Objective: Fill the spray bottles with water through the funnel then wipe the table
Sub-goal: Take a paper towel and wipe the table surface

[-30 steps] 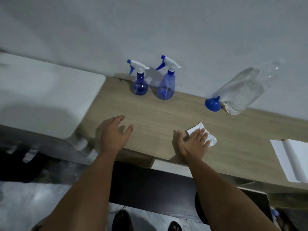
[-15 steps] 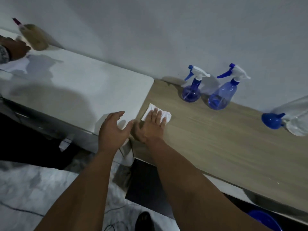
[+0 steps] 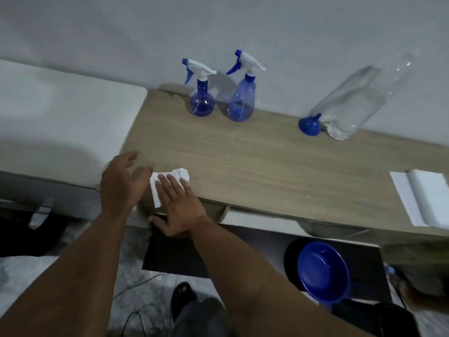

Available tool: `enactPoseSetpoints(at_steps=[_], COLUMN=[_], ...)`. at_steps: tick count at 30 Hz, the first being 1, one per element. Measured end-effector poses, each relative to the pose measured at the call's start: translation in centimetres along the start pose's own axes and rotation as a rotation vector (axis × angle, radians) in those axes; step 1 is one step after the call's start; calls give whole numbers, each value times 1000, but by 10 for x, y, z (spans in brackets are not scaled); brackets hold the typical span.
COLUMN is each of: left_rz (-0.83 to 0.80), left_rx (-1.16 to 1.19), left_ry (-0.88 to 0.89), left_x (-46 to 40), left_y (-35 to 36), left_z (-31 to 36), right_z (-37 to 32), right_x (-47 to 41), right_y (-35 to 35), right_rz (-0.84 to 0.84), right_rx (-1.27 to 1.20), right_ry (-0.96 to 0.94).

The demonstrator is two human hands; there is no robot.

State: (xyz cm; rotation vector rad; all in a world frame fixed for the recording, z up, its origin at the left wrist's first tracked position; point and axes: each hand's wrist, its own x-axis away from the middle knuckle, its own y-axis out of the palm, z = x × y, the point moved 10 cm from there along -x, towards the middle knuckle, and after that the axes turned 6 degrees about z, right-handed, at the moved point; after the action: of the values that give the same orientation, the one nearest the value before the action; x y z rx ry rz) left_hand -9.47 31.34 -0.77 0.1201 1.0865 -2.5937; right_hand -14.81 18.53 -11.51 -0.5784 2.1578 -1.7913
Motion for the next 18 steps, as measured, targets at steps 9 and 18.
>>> enactPoseSetpoints(at_steps=[9, 18], left_rz=[-23, -111], left_rx=[27, -25], left_ry=[79, 140], left_x=[106, 176], left_y=[85, 163], left_z=[120, 217], right_z=[164, 320], right_x=[179, 310], right_y=[-33, -53], right_rz=[39, 53], right_rx=[-22, -14], right_ry=[236, 461])
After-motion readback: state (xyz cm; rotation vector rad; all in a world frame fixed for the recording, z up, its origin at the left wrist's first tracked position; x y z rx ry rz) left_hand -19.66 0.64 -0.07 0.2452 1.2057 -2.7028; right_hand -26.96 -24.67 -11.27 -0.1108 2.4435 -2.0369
